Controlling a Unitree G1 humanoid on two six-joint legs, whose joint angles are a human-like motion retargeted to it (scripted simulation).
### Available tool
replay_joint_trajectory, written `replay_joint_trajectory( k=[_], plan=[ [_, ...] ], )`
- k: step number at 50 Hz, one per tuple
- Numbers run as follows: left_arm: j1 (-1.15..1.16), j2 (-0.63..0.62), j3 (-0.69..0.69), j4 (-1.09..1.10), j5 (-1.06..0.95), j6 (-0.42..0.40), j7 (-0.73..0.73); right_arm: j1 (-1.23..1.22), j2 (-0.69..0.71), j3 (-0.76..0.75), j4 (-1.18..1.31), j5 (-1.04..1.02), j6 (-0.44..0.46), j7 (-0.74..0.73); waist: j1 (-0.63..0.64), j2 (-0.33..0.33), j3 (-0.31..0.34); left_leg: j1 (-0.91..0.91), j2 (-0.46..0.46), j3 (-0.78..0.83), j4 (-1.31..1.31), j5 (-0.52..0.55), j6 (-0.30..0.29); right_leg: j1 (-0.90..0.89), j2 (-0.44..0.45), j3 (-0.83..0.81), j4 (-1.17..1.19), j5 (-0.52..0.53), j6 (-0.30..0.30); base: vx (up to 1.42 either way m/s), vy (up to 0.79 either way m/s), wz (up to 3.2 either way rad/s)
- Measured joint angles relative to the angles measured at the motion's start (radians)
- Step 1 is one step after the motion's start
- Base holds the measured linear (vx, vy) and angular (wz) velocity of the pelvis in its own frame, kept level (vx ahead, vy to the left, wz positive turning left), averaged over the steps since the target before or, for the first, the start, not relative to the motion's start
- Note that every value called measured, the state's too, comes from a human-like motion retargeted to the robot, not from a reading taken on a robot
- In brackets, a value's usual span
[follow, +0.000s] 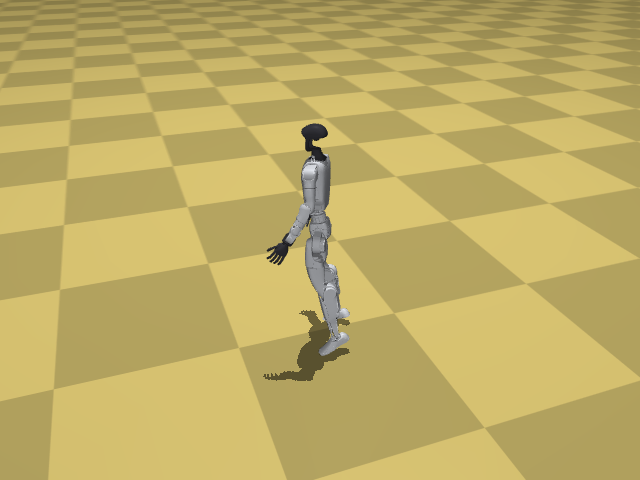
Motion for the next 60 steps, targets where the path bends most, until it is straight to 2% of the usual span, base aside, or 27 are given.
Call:
replay_joint_trajectory(
  k=[7,18,25,33,40,45,52,55,60],
  plan=[
    [0.033,0.025,0.003,0.038,-0.012,-0.007,0.028,-0.043,0.015,0.022,-0.035,0.017,-0.013,-0.02,0.029,-0.001,-0.003,-0.01,-0.002,-0.063,-0.009,-0.005,-0.018,0.01,-0.006,-0.041,-0.012,0.035,0.0,-0.01,0.13,0.31],
    [0.016,0.033,0.038,0.031,-0.028,-0.021,0.064,-0.087,0.059,0.061,-0.076,-0.016,-0.02,-0.003,0.136,-0.073,0.011,-0.012,-0.046,-0.129,-0.003,-0.033,-0.014,0.042,-0.062,-0.118,0.004,0.036,-0.003,-0.01,0.13,0.38],
    [0.018,0.018,0.048,0.014,-0.039,-0.028,0.053,-0.088,0.062,0.088,-0.068,-0.068,-0.014,0.021,0.196,-0.097,0.017,-0.02,-0.05,-0.185,-0.019,-0.029,-0.022,0.059,-0.07,-0.204,0.013,0.057,-0.032,-0.02,0.11,0.54],
    [0.046,0.008,0.042,0.062,-0.033,-0.02,0.054,-0.111,0.038,0.088,-0.064,-0.078,-0.017,0.022,0.212,-0.083,0.024,-0.026,-0.052,-0.233,-0.039,-0.027,-0.031,0.065,-0.078,-0.29,0.036,0.074,-0.066,-0.04,0.11,0.44],
    [0.089,0.01,0.032,0.057,-0.023,-0.023,0.049,-0.143,0.02,0.08,-0.086,-0.081,-0.019,0.021,0.224,-0.055,0.048,-0.019,-0.047,-0.247,-0.041,-0.054,-0.043,0.047,-0.081,-0.294,0.074,0.071,-0.089,-0.07,0.09,0.05],
    [0.114,0.039,-0.03,0.005,0.013,-0.03,0.031,-0.167,0.014,0.09,-0.115,-0.083,-0.023,0.023,0.248,-0.05,0.075,-0.01,-0.048,-0.246,-0.022,-0.202,-0.04,0.023,-0.084,-0.268,0.118,-0.045,-0.109,-0.11,0.05,-0.23],
    [0.101,0.091,-0.107,-0.063,0.091,-0.035,0.0,-0.216,0.031,0.121,-0.112,-0.119,-0.019,0.009,0.273,-0.067,0.112,-0.015,-0.065,-0.179,0.006,-0.495,-0.029,0.004,-0.088,-0.249,0.132,-0.308,-0.104,-0.14,0.0,-0.27],
    [0.083,0.101,-0.115,-0.054,0.108,-0.031,-0.002,-0.235,0.057,0.14,-0.089,-0.156,-0.013,0.005,0.268,-0.079,0.128,-0.017,-0.07,-0.155,-0.002,-0.541,-0.016,-0.004,-0.079,-0.221,0.119,-0.383,-0.104,-0.14,-0.05,-0.27],
    [0.073,0.103,-0.116,-0.023,0.121,-0.034,-0.005,-0.223,0.093,0.179,-0.085,-0.231,-0.02,0.021,0.232,-0.087,0.152,-0.019,-0.057,-0.136,-0.021,-0.513,-0.022,-0.023,-0.02,-0.1,0.091,-0.452,-0.102,-0.12,-0.09,-0.21]
  ],
)
